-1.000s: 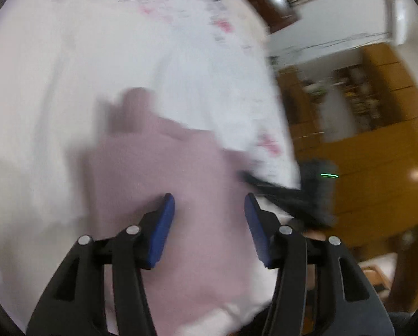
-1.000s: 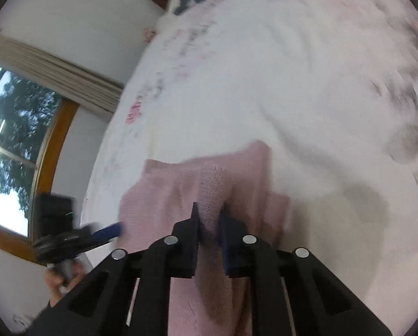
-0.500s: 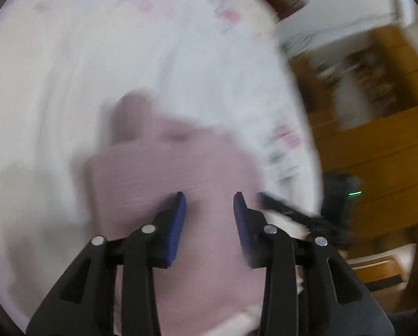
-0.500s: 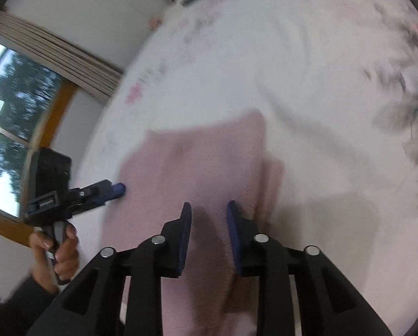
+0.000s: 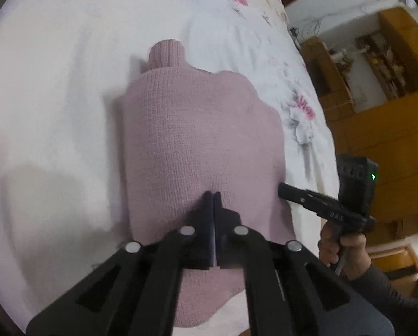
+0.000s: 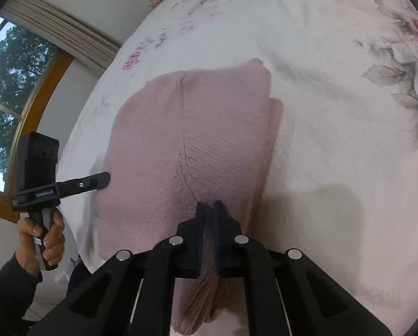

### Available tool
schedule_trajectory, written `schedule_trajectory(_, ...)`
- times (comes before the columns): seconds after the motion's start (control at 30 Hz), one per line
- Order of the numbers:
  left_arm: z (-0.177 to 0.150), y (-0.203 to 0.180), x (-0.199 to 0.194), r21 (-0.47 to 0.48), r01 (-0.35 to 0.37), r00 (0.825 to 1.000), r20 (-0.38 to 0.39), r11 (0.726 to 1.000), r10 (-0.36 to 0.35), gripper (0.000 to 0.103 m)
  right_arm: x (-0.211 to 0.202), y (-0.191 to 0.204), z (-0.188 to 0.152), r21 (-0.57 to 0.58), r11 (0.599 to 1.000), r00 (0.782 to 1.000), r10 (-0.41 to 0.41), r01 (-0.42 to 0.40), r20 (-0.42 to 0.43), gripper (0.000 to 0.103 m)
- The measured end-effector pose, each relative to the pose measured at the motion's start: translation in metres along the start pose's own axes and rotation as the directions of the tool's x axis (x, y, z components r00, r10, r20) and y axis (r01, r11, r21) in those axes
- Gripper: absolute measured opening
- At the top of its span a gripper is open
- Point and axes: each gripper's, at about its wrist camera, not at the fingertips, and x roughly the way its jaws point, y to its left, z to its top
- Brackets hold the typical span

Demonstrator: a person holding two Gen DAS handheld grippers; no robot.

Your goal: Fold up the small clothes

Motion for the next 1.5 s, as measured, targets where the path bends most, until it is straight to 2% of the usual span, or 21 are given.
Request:
schedule_trajectory(0.07, -0.005, -0.015, -0.015, 0.02, 0.061, 0.998, 0.021, 0.998, -0.062, 0.023, -0.015, 0.014, -0.008, -0.023, 1.0, 1.0, 0.009, -0.008, 0.017, 0.011)
schedule_trajectory(0.13, -0.018, -0.024, -0.024, 0.058, 0.087, 0.996, 0.019, 0.995, -0.088, 0.023, -0.026, 0.028, -0.023, -0.056, 0.998, 0.999, 0.033, -0.032, 0.019, 0.011)
schedule_trajectory(0.2, -0.036, -0.015, -0.016, 0.049, 0.009, 1.0, -0.011, 0.999, -0.008, 0.024, -0.022, 0.032, -0.034, -0.069, 0.997, 1.0, 0.021, -0.021, 0.002, 0.011)
schedule_trajectory(0.27, -0.041, 0.008, 0.008, 0.01, -0.067, 0.997, -0.037, 0.998, 0.068, 0.021, -0.002, 0.024, -0.045, -0.063, 0.996, 0.997, -0.062, 0.059, -0.038, 0.006)
schedule_trajectory(0.37, -0.047, 0.013, 0.007, -0.015, -0.051, 0.999, -0.02, 0.999, 0.051, 0.022, 0.01, 0.024, -0.053, -0.082, 0.99, 0.991, -0.122, 0.118, -0.047, 0.003)
schedule_trajectory(0.5, -0.075, -0.004, -0.021, 0.009, 0.004, 1.0, 0.024, 1.0, -0.004, 0.039, -0.021, 0.054, -0.06, -0.117, 0.988, 0.995, -0.098, 0.1, 0.025, 0.01)
schedule_trajectory(0.63, -0.088, -0.003, 0.008, 0.043, -0.145, 0.989, -0.024, 0.988, 0.146, 0.042, 0.004, 0.05, -0.072, -0.128, 0.977, 0.983, -0.179, 0.173, -0.034, 0.007)
schedule_trajectory(0.73, -0.09, -0.002, 0.01, 0.027, -0.164, 0.986, -0.009, 0.986, 0.164, 0.045, 0.018, 0.044, -0.072, -0.1, 0.978, 0.981, -0.189, 0.184, -0.039, 0.007)
schedule_trajectory(0.77, -0.092, -0.009, 0.001, 0.026, -0.159, 0.987, 0.006, 0.987, 0.159, 0.049, 0.012, 0.05, -0.071, -0.095, 0.978, 0.982, -0.188, 0.185, -0.024, 0.011)
schedule_trajectory(0.83, -0.104, -0.025, -0.013, 0.045, -0.164, 0.986, 0.045, 0.985, 0.162, 0.071, -0.011, 0.06, -0.078, -0.094, 0.979, 0.983, -0.181, 0.181, 0.018, 0.023)
schedule_trajectory(0.9, -0.122, -0.045, -0.04, 0.083, -0.254, 0.963, 0.116, 0.964, 0.244, 0.084, -0.031, 0.072, -0.086, -0.092, 0.975, 0.979, -0.196, 0.201, 0.061, 0.042)
schedule_trajectory(0.97, -0.141, -0.06, -0.061, 0.088, -0.349, 0.928, 0.171, 0.933, 0.331, 0.096, -0.048, 0.085, -0.103, -0.078, 0.968, 0.969, -0.229, 0.237, 0.093, 0.074)
schedule_trajectory(1.03, -0.167, -0.077, -0.08, 0.095, -0.429, 0.89, 0.213, 0.898, 0.403, 0.096, -0.063, 0.096, -0.122, -0.069, 0.951, 0.949, -0.293, 0.302, 0.12, 0.085)
schedule_trajectory(1.1, -0.186, -0.098, -0.094, 0.103, -0.492, 0.852, 0.259, 0.864, 0.455, 0.099, -0.085, 0.109, -0.154, -0.06, 0.908, 0.903, -0.402, 0.414, 0.152, 0.095)
schedule_trajectory(1.13, -0.201, -0.111, -0.103, 0.109, -0.533, 0.824, 0.296, 0.839, 0.484, 0.099, -0.094, 0.117, -0.166, -0.057, 0.883, 0.874, -0.449, 0.465, 0.185, 0.098)
schedule_trajectory(1.2, -0.222, -0.127, -0.124, 0.108, -0.58, 0.784, 0.343, 0.807, 0.518, 0.099, -0.11, 0.14, -0.184, -0.031, 0.825, 0.799, -0.537, 0.565, 0.269, 0.099)
schedule_trajectory(1.27, -0.236, -0.143, -0.143, 0.109, -0.608, 0.764, 0.35, 0.787, 0.542, 0.099, -0.125, 0.153, -0.194, -0.003, 0.78, 0.747, -0.599, 0.626, 0.29, 0.099)
schedule_trajectory(1.3, -0.242, -0.152, -0.151, 0.104, -0.619, 0.754, 0.357, 0.778, 0.552, 0.099, -0.134, 0.16, -0.196, -0.005, 0.767, 0.736, -0.615, 0.642, 0.283, 0.099)
schedule_trajectory(1.33, -0.246, -0.163, -0.162, 0.103, -0.628, 0.746, 0.365, 0.772, 0.558, 0.099, -0.14, 0.167, -0.2, -0.025, 0.77, 0.744, -0.608, 0.638, 0.277, 0.099)
schedule_trajectory(1.43, -0.256, -0.19, -0.191, 0.105, -0.613, 0.751, 0.385, 0.783, 0.536, 0.1, -0.166, 0.191, -0.206, -0.088, 0.802, 0.79, -0.554, 0.591, 0.264, 0.099)
schedule_trajectory(1.5, -0.258, -0.207, -0.209, 0.093, -0.636, 0.727, 0.406, 0.766, 0.554, 0.1, -0.179, 0.205, -0.207, -0.098, 0.814, 0.803, -0.531, 0.572, 0.271, 0.099)
